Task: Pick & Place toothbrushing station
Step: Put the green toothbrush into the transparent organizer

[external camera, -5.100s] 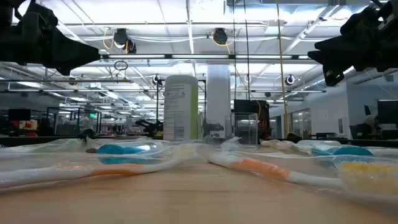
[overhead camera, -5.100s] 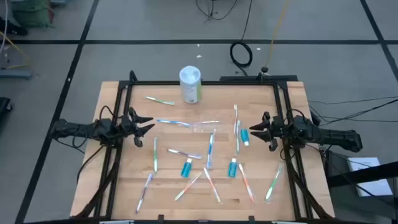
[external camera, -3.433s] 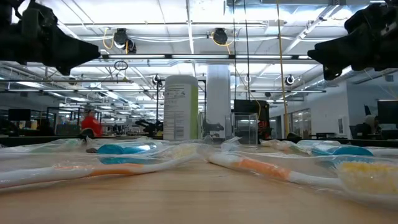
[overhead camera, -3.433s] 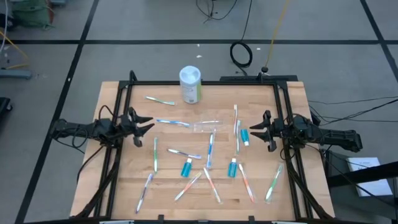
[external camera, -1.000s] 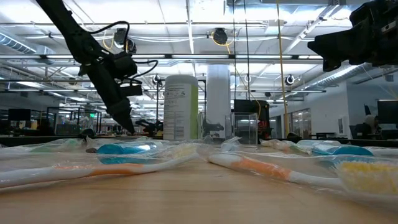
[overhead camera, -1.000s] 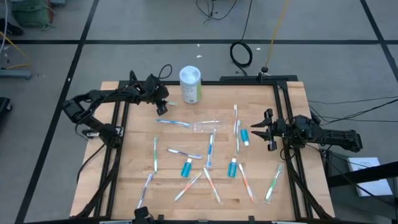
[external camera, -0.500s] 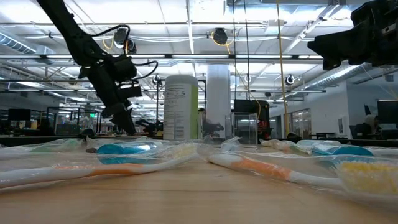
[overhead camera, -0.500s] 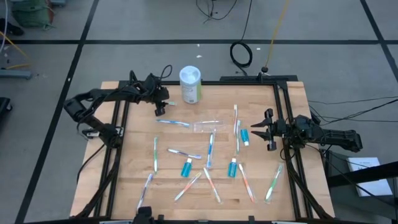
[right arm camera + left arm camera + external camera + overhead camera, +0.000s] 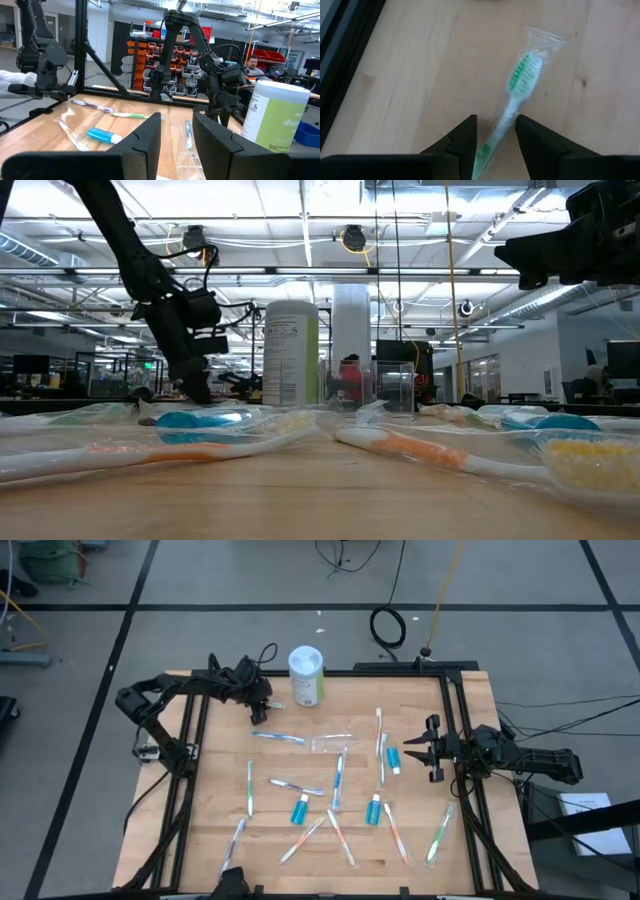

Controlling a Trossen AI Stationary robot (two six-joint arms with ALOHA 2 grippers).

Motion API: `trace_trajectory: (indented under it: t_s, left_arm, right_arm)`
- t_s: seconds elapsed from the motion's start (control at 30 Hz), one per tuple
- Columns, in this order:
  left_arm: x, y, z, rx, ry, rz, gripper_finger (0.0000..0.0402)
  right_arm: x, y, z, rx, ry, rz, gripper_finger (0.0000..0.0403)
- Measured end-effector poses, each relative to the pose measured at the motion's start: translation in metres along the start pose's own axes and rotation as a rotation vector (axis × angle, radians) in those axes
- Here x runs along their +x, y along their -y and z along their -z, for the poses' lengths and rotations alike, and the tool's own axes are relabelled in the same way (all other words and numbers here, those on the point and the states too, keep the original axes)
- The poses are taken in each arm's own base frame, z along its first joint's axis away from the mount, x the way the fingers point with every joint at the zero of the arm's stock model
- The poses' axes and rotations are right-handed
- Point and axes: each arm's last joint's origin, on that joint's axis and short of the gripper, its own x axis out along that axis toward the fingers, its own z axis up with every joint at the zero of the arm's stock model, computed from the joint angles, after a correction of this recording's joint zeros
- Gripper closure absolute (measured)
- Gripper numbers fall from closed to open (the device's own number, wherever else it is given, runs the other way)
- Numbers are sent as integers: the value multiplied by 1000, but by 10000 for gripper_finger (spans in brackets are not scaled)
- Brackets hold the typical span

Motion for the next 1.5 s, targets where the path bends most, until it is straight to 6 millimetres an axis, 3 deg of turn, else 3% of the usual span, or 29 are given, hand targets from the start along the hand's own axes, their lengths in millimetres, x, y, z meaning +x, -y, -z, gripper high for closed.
trace_trajectory:
  t_s: [0.3, 0.53, 0.97, 1.17, 1.5]
  left_arm:
    - [-10, 0, -12, -24, 68, -57, 256]
    - [-8, 7, -18, -151, 82, -63, 256]
    - [-6, 14, -23, -148, -7, -288, 256]
    - [-5, 21, -23, -233, -14, -277, 256]
    - [-3, 20, -22, -207, -31, -275, 256]
  right_arm:
    - [0, 0, 0, 42, 0, 0, 297]
    - [0, 0, 0, 97, 0, 0, 298]
    - [0, 0, 2, 117, -25, -2, 298]
    - [0, 0, 2, 117, -25, -2, 298]
    - [0, 0, 2, 117, -24, -2, 298]
